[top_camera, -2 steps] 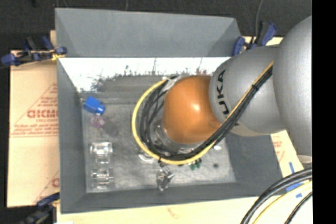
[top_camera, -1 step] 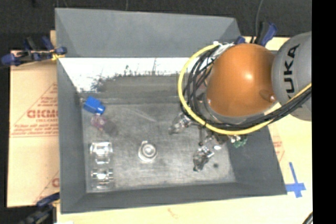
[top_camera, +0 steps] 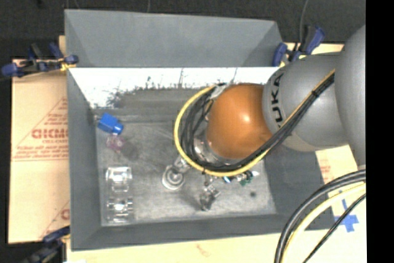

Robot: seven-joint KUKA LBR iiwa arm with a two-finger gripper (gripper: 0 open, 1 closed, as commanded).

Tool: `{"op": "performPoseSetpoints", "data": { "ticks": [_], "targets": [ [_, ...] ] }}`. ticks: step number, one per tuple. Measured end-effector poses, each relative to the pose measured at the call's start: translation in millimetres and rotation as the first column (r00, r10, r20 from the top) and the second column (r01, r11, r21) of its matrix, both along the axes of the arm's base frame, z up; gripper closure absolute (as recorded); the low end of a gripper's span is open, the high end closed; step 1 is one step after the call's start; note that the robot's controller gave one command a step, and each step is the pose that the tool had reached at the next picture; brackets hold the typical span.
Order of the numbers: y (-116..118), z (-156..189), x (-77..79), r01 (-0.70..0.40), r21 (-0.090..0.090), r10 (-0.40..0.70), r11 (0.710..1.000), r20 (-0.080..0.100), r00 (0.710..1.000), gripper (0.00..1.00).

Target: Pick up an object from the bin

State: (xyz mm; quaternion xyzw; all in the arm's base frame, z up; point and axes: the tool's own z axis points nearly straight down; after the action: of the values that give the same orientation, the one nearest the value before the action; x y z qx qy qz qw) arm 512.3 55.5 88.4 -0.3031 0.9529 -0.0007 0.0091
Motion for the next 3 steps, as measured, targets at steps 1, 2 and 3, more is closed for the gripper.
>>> {"op": "performPoseSetpoints", "data": {
  "ticks": [1,2,3],
  "targets": [
    [27.1,1.3,42.6,-0.171,-0.004,0.171,0.985,-0.009,0.985,0.0],
    [55.3,-6.5,60.6,-0.481,-0.018,0.481,0.877,-0.002,0.877,0.0],
    [65.5,-4.1,63.2,-0.48,-0.007,0.48,0.877,0.026,0.877,1.0]
  ]
}}
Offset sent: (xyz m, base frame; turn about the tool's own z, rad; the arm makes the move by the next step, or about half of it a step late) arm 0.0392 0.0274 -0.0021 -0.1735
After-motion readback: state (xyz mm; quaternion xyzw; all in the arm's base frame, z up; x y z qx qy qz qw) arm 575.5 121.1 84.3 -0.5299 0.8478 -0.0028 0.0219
